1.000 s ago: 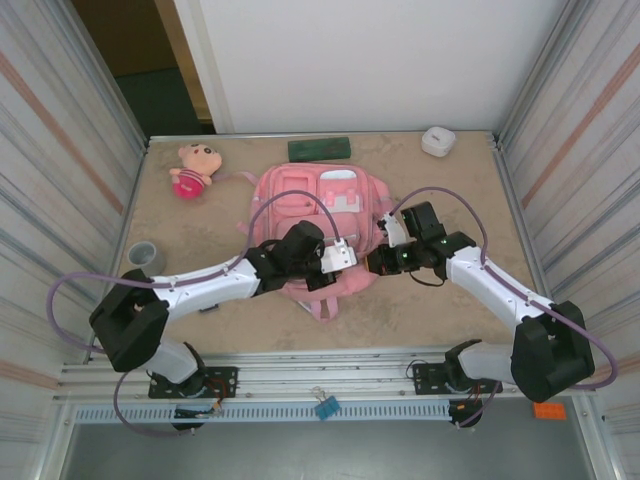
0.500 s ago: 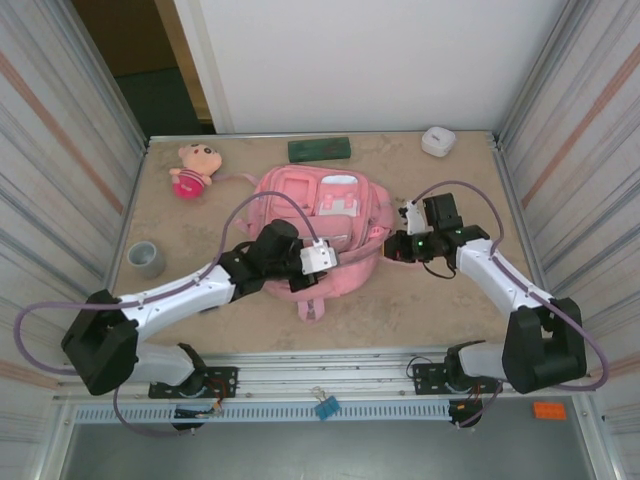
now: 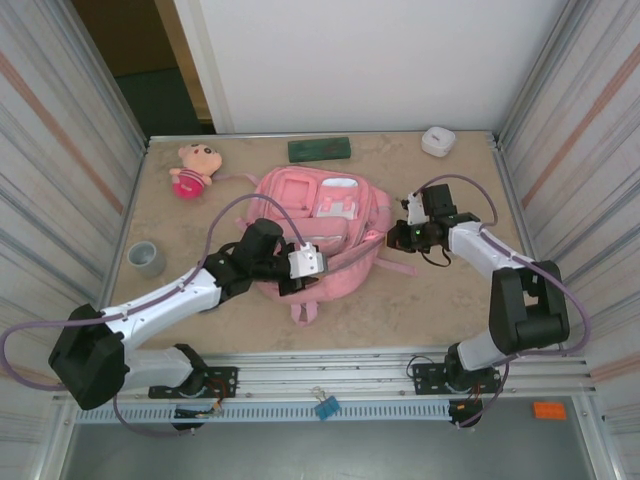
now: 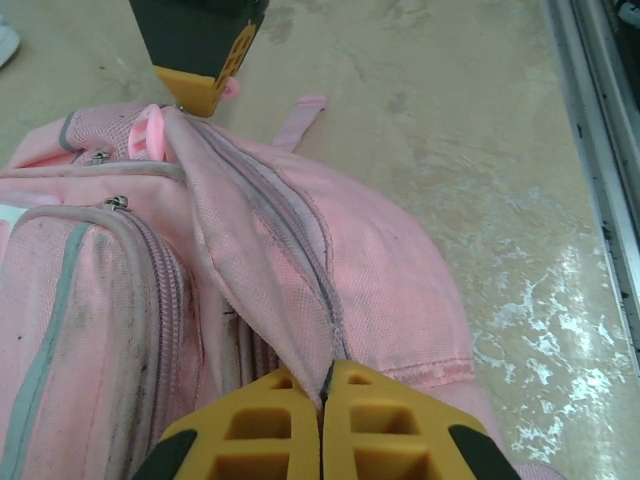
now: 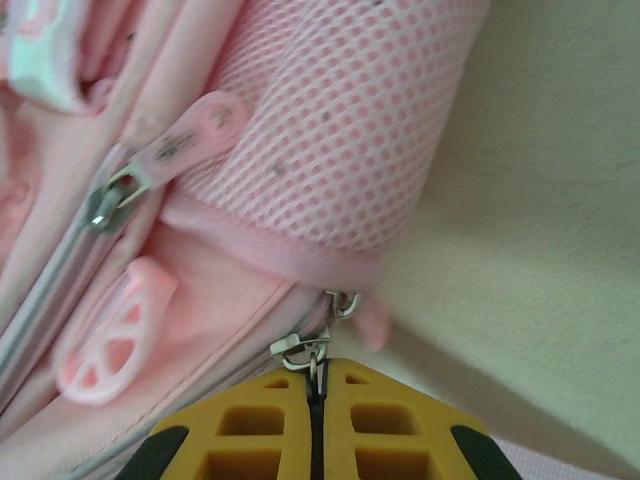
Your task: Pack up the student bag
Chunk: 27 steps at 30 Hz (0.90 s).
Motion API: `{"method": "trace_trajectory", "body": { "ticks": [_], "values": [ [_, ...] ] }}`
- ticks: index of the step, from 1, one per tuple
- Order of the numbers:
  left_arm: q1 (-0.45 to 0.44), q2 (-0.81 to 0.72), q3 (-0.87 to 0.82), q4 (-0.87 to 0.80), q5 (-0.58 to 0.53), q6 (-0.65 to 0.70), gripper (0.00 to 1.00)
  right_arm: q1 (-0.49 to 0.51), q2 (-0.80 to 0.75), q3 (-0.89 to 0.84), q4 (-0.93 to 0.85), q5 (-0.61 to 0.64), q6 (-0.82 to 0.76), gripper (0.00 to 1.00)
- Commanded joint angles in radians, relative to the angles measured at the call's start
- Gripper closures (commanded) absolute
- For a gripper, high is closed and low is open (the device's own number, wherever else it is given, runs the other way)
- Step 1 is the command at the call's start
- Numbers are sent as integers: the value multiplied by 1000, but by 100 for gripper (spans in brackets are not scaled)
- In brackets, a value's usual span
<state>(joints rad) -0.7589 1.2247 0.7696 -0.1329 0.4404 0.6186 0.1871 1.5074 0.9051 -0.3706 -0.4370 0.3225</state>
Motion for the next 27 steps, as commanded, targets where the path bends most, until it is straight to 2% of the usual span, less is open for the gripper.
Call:
{"method": "trace_trajectory", "body": {
  "ticks": [1, 2, 3, 4, 5, 6, 7, 9, 11, 13, 17, 21, 27],
  "values": [
    [-4, -63, 5, -20, 159, 26, 100, -48, 41, 38, 101, 186, 47, 100],
    [-5, -62, 6, -21, 148, 18, 100, -48, 39, 35, 105, 164, 43, 100],
    [-4, -65, 6, -23, 128, 2, 94, -47, 28, 31, 107, 132, 36, 98],
    [-3, -68, 6, -23, 107, -8, 80, -45, 14, 26, 107, 108, 27, 88],
    [-1, -79, 2, -25, 72, -25, 61, -41, -9, 23, 92, 91, 16, 76],
    [6, -91, -4, -20, 58, -37, 50, -35, -31, 21, 75, 90, 4, 69],
    [26, -110, -16, -14, 48, -53, 43, -25, -66, 18, 55, 98, -12, 61],
    [84, -147, -42, 1, 54, -84, 35, 0, -138, 3, 32, 124, -48, 50],
    [152, -181, -66, -5, 66, -85, 32, 32, -217, -18, 29, 136, -89, 47],
    [182, -187, -66, -55, 45, -10, 31, 69, -276, -40, 39, 134, -142, 46],
    [183, -104, 9, -196, -41, 124, 28, 175, -363, -101, 94, 162, -277, 46],
    [181, -11, 62, -179, -41, 202, 25, 250, -374, -129, 138, 175, -339, 46],
    [156, 159, 145, -142, -58, 272, 21, 273, -351, -148, 191, 160, -338, 46]
  ]
}}
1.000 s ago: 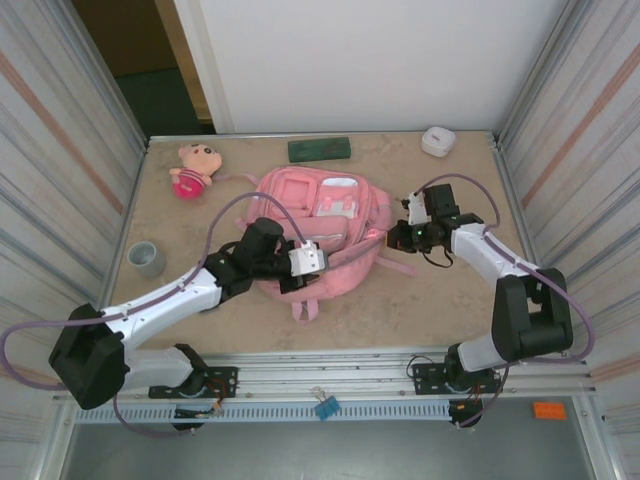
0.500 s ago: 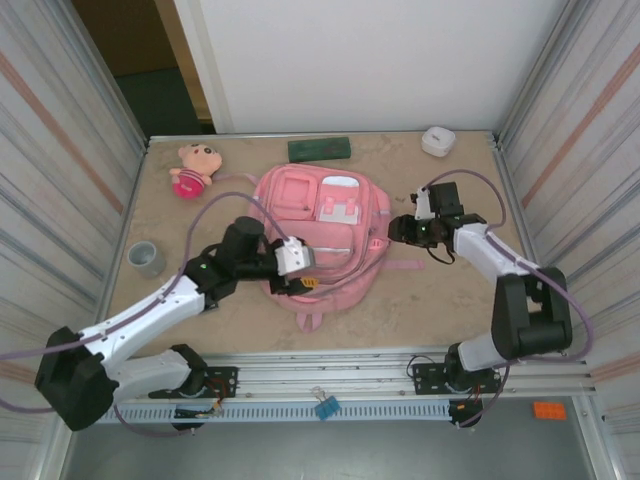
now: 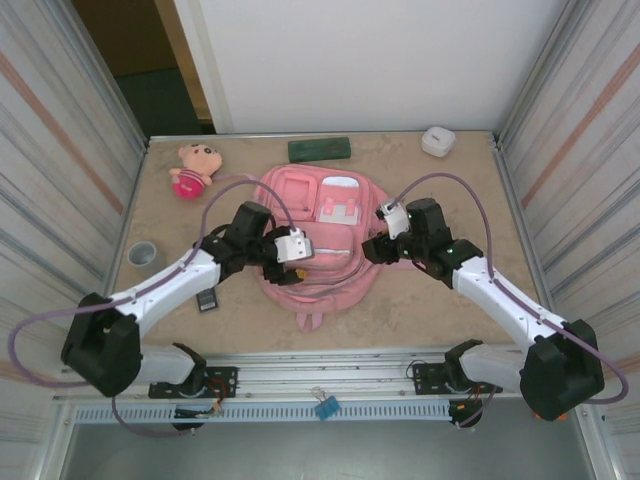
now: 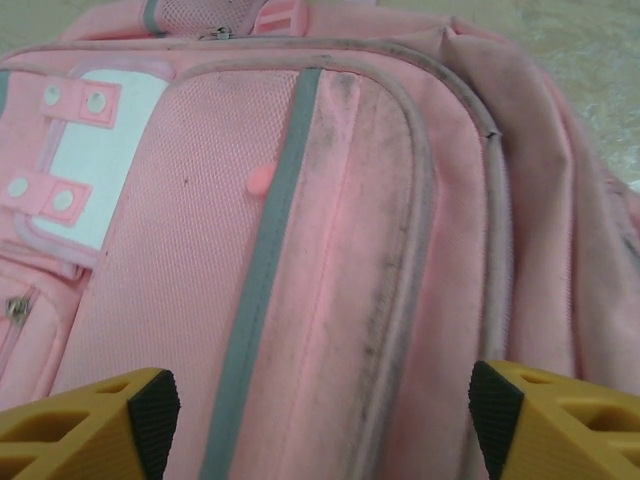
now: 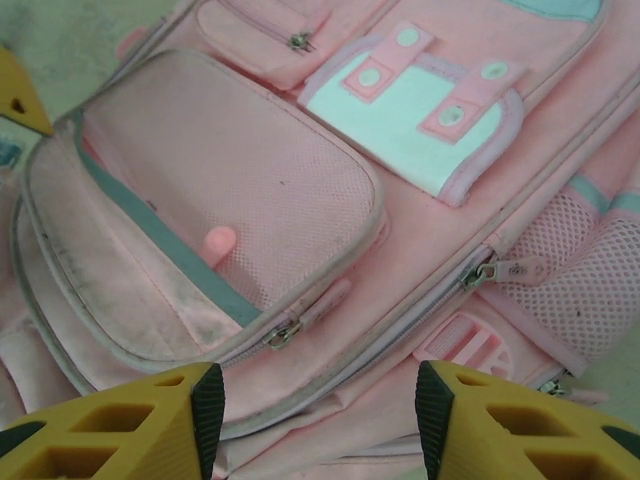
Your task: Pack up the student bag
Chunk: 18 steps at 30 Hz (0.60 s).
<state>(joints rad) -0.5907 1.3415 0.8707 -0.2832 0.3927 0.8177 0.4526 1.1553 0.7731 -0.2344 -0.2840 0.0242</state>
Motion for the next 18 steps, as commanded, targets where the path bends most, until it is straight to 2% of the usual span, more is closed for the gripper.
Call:
{"method": "trace_trajectory", "body": {
  "ticks": [1, 8, 10, 11, 13, 16, 18],
  "values": [
    [-19, 69, 55, 10, -9, 82, 20, 8, 1, -21, 66, 5, -41, 45],
    [-49, 180, 89, 10, 2, 116, 19, -19, -9, -42, 104, -15, -46, 42],
    [-54, 204, 94, 22, -16, 115, 23, -43, -10, -52, 119, -42, -47, 42],
    [-54, 211, 98, 26, -29, 111, 31, -54, -11, -57, 127, -56, -46, 41],
    [-50, 206, 101, 32, -31, 82, 66, -86, -10, -75, 160, -92, -53, 40],
    [2, 127, 56, 95, 92, 26, 87, -142, -4, -111, 220, -171, -89, 39],
    [64, 55, 21, 145, 227, -29, 93, -167, 12, -126, 256, -186, -130, 39]
  ]
}}
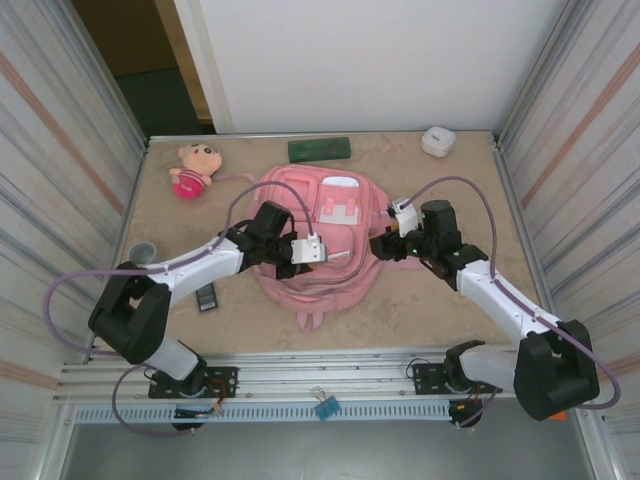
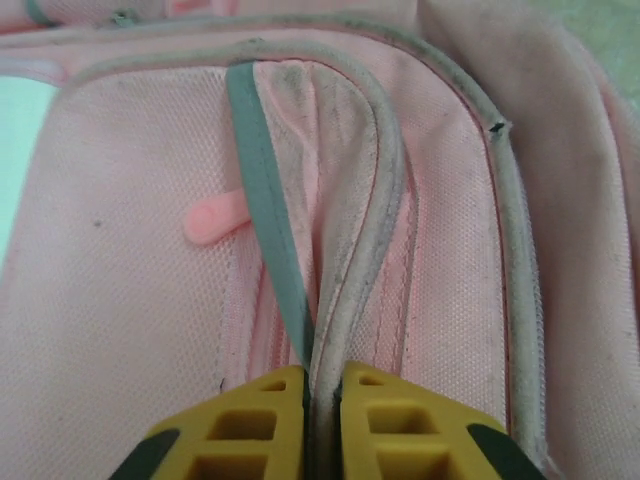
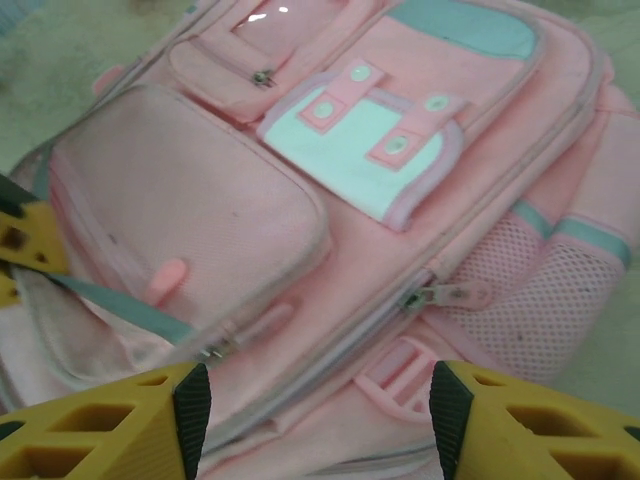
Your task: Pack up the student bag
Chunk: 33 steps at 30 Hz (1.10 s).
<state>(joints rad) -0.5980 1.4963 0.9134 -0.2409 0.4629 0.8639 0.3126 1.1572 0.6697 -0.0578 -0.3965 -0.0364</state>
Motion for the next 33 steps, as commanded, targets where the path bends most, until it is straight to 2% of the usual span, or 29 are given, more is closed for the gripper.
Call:
{"method": "trace_trajectory", "body": {
  "ticks": [1, 7, 16, 21, 24, 27, 33],
  "values": [
    [93, -128, -33, 121, 195, -94, 94, -32, 18, -21, 83, -82, -95, 39],
    [185, -222, -53, 128, 315, -108, 96, -37, 126, 36, 33, -130, -324, 38],
    [208, -220, -46, 75, 339, -48, 95, -48, 360, 171, -16, -198, -530, 39],
    [210, -221, -50, 80, 334, -46, 95, -49, 485, 301, -183, -260, -649, 40],
    [210, -216, -50, 83, 330, -46, 95, -50, 520, 323, -207, -271, -679, 41],
    [209, -206, -47, 80, 333, -47, 95, -59, 535, 331, -208, -295, -687, 48],
    [209, -198, -41, 104, 266, -85, 97, -69, 498, 346, -247, -326, -674, 84]
  ]
}}
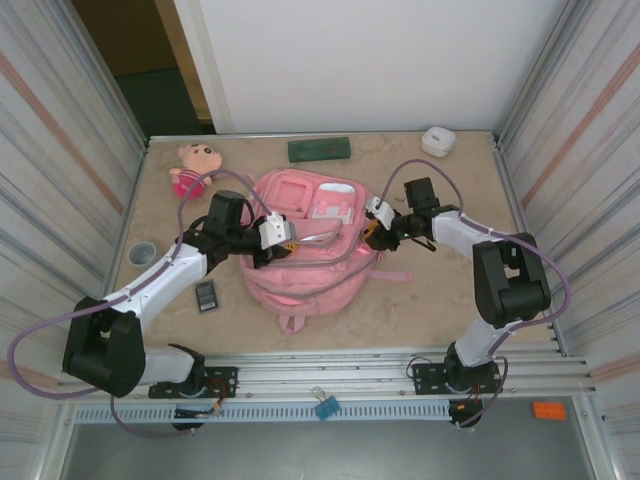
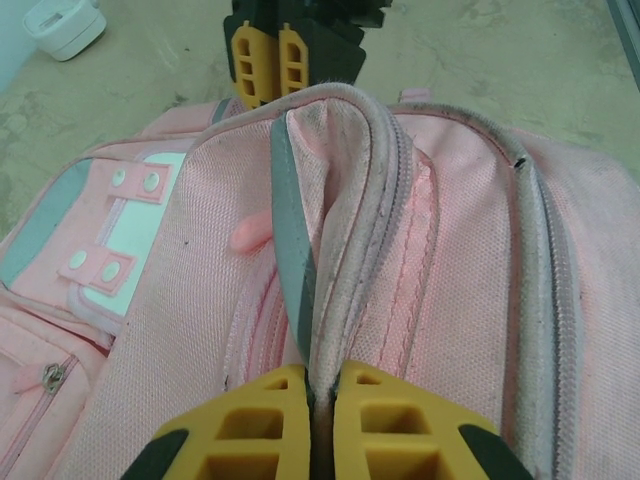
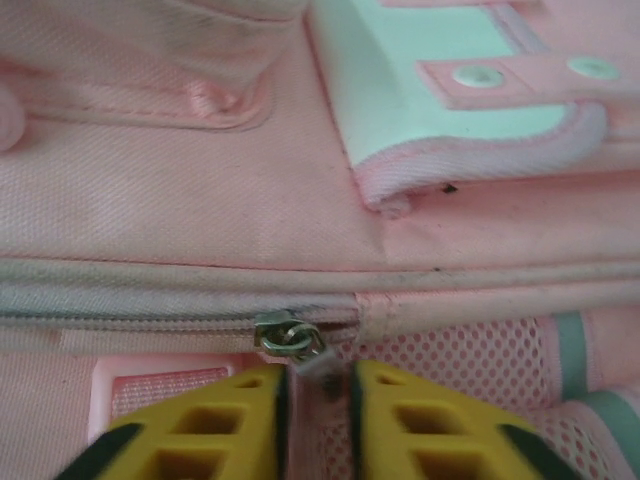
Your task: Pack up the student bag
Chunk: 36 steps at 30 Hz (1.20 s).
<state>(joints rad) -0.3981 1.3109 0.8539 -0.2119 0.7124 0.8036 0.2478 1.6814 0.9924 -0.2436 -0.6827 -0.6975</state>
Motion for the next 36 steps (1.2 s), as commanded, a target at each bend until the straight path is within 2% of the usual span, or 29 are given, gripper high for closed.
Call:
{"method": "trace_trajectory", "body": {
  "ticks": [1, 5, 7, 11, 13, 16, 20, 22, 26, 31, 36],
  "values": [
    [8, -13, 19, 80, -10, -41, 98, -4, -44, 25, -72, -44, -5, 90],
    [-21, -25, 7, 100, -133, -67, 98, 4, -110, 33, -120, -67, 37, 99],
    [-33, -30, -4, 121, -177, -82, 98, 19, -126, 53, -182, -72, 39, 100],
    [-37, -36, -17, 144, -202, -115, 99, 49, -155, 65, -256, -75, 43, 100],
    [-37, -42, -21, 146, -182, -111, 99, 51, -168, 58, -255, -37, 48, 99],
    [-37, -63, -34, 146, -125, -87, 98, 23, -157, 27, -150, 80, 91, 73],
    [-9, -82, -45, 143, -21, -70, 98, -28, -74, 47, -81, 95, 73, 53],
    [-4, -84, -45, 138, -9, -65, 98, -27, -22, 78, -93, 97, 30, 44],
    [-2, -80, -37, 125, 1, -56, 98, -20, 49, 115, -87, 58, -8, 40],
    [2, -77, -30, 122, 21, -55, 98, -6, 107, 163, -79, -28, -28, 41],
    [6, -76, -31, 117, 49, -52, 98, 1, 143, 196, -106, -50, -75, 43]
  ]
}}
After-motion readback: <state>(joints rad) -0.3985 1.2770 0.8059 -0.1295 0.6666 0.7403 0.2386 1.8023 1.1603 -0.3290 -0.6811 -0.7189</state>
